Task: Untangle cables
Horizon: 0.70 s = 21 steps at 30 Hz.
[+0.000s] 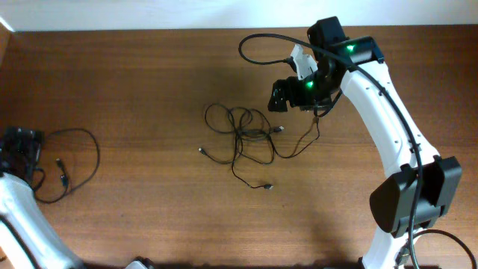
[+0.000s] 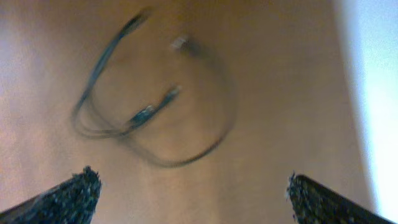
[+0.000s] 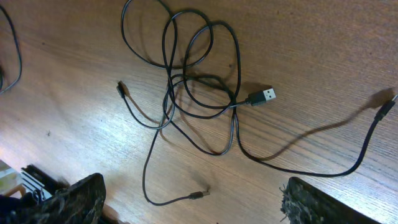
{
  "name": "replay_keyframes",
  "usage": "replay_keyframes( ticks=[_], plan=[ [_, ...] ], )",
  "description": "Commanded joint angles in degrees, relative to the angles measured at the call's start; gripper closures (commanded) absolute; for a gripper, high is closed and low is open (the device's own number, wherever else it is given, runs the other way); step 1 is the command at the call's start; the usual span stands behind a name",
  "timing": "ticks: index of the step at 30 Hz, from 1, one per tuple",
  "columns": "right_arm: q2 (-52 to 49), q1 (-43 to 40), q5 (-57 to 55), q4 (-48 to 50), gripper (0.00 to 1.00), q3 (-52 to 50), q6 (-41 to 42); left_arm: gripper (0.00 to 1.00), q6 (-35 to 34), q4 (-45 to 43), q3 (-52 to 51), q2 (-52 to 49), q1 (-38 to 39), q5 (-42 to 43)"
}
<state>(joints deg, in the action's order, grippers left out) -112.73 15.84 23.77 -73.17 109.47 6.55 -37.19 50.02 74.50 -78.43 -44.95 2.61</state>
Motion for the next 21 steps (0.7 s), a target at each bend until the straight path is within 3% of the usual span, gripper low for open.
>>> replay_keyframes(
  ticks=[1, 4, 6, 9, 15, 21],
  plan=[
    [-0.28, -0.11, -0.52, -0.07, 0.08, -0.22, -0.59, 0.00, 6.27, -5.92, 0.46, 10.75, 10.67, 3.67],
    [-0.28, -0.11, -0.52, -0.52, 0.08, -0.33, -0.59, 0.00, 20.55, -11.56, 0.46, 14.84, 24.90, 3.65],
    [-0.28, -0.11, -0.50, -0.68, 0.08, -1.03, -0.59, 0.01, 24.02, -11.39, 0.44, 12.55, 34.01, 4.79],
    [-0.28, -0.11, -0.50, -0.50, 0.08, -2.40, -0.59, 0.04, 36.70, -11.17, 0.44, 6.45, 45.48, 6.60],
    [-0.28, -0.11, -0.50, -0.55, 0.08, -3.41, -0.57, 0.03, 37.73, -11.26, 0.44, -7.43, 58.36, 8.15],
    [-0.28, -0.11, -0.50, -0.50, 0.08, -3.41, -0.55, 0.11, 40.04, -14.45, 0.44, -21.24, 59.43, 18.47]
  ],
)
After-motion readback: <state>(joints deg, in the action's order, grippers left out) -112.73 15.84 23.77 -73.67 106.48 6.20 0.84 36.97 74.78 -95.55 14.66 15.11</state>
